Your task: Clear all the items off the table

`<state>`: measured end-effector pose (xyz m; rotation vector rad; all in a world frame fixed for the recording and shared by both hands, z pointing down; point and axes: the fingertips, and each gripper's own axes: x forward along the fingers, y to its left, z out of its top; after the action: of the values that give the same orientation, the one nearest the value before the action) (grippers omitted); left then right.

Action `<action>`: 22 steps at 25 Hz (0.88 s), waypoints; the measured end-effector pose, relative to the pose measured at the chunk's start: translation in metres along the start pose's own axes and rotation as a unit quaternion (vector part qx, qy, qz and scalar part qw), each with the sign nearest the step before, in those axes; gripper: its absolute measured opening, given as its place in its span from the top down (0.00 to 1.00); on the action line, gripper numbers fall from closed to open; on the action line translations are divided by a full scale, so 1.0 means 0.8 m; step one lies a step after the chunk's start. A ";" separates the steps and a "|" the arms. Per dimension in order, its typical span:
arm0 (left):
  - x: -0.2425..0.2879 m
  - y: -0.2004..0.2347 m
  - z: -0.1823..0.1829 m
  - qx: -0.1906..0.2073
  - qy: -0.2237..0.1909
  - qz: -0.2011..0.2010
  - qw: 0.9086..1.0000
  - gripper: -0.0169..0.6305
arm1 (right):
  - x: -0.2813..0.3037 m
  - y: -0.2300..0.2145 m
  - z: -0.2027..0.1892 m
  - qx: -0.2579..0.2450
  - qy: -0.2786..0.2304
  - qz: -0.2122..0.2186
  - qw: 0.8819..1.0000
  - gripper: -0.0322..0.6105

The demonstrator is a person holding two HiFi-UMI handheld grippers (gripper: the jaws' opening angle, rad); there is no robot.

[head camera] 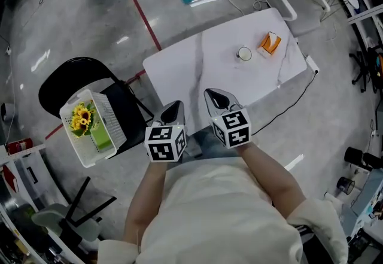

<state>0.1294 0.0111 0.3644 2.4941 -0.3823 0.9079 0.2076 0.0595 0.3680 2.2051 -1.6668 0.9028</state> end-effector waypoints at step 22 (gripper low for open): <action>0.120 -0.146 0.023 0.038 0.025 -0.042 0.998 0.96 | -0.076 -0.198 -0.029 0.064 -0.009 -0.080 0.995 0.95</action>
<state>0.2573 0.0920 0.3778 2.5307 -0.2295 0.9653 0.3373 0.1711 0.3774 2.3968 -1.4499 0.9739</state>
